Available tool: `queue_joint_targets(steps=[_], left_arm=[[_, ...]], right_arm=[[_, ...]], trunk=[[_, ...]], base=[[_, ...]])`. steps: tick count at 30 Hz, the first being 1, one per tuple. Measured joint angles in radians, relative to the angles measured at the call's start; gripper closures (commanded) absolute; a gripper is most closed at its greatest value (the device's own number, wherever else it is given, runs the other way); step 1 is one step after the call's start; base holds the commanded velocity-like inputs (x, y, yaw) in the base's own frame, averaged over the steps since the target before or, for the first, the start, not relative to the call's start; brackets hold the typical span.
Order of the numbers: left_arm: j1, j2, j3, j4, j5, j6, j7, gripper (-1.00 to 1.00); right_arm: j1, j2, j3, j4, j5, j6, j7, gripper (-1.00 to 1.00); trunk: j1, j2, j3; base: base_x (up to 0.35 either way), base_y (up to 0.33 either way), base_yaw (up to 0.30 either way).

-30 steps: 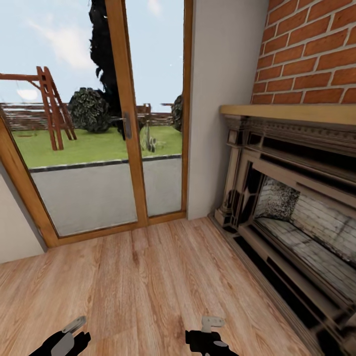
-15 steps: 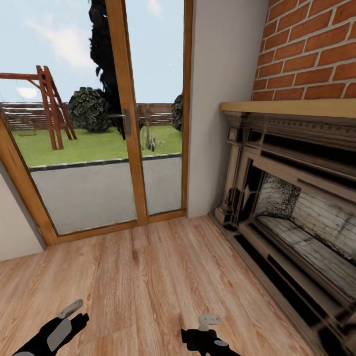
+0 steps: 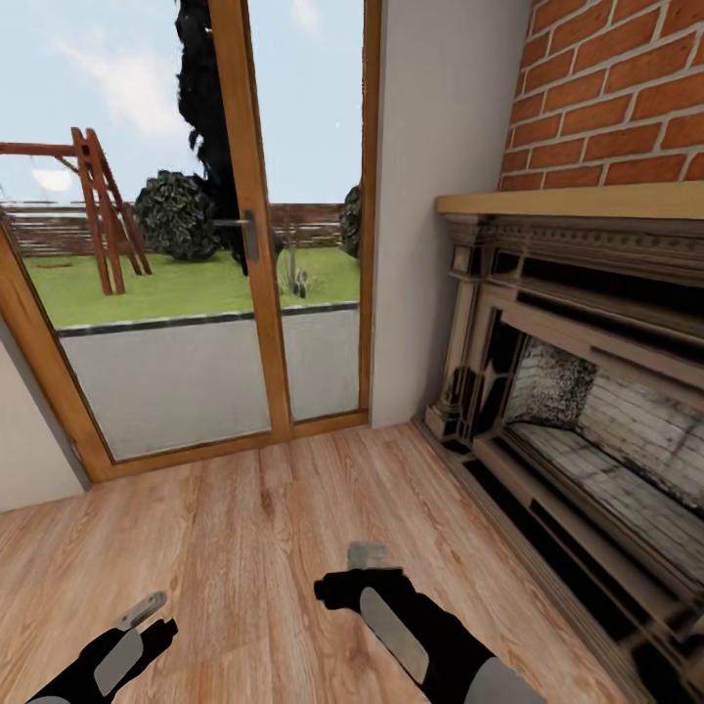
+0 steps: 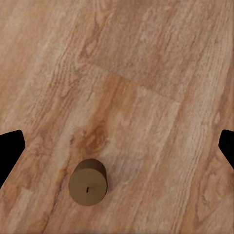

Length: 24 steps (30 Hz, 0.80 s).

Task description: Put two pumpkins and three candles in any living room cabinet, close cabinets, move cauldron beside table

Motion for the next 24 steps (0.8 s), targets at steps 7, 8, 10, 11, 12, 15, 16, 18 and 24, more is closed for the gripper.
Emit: queue_joint_targets(steps=[7,8,10,11,12,15,16,18,24], left_arm=[[0.000,-0.001,0.001,0.001,0.000,0.002,0.000,-1.00],[0.000,-0.001,0.001,0.001,0.000,0.003,0.000,-1.00],[0.000,-0.002,0.000,0.001,0.000,0.003,0.000,-1.00],[0.000,-0.002,0.000,0.001,0.000,0.003,0.000,-1.00],[0.000,-0.002,0.000,0.001,0.000,0.003,0.000,-1.00],[0.000,-0.002,0.001,0.001,0.001,0.007,0.000,-1.00],[0.000,-0.001,0.001,0.001,0.001,0.008,0.001,-1.00],[0.000,-0.001,0.001,0.001,0.001,0.010,0.001,-1.00],[0.000,0.005,0.003,0.002,0.003,0.012,0.000,-1.00]], right_arm=[[-0.045,-0.003,-0.134,-0.270,-0.007,0.087,-0.046,-1.00],[-0.046,-0.004,-0.139,-0.297,-0.008,0.088,-0.044,-1.00],[-0.046,-0.003,-0.144,-0.320,-0.008,0.089,-0.041,-1.00],[-0.046,-0.003,-0.145,-0.330,-0.008,0.089,-0.039,-1.00],[-0.046,-0.002,-0.146,-0.337,-0.008,0.089,-0.035,-1.00],[-0.047,-0.003,-0.146,-0.354,-0.008,0.088,-0.029,-1.00],[-0.047,-0.004,-0.146,-0.356,-0.008,0.088,-0.027,-1.00],[-0.047,-0.004,-0.146,-0.359,-0.008,0.088,-0.026,-1.00],[-0.047,-0.005,-0.146,-0.412,-0.008,0.088,-0.025,-1.00]], trunk=[[0.027,-0.049,-0.022],[0.031,-0.056,-0.025],[0.038,-0.070,-0.031],[0.042,-0.077,-0.035],[0.046,-0.084,-0.038],[0.058,-0.105,-0.047],[0.061,-0.112,-0.050],[0.069,-0.126,-0.057],[0.092,-0.168,-0.075]], base=[[0.000,0.000,0.000],[0.000,0.000,0.000],[0.000,0.000,0.000],[0.000,0.000,0.000],[0.000,0.000,0.000],[0.000,0.000,0.000],[0.000,0.000,0.000],[0.000,0.000,0.000],[0.000,0.000,0.000]])
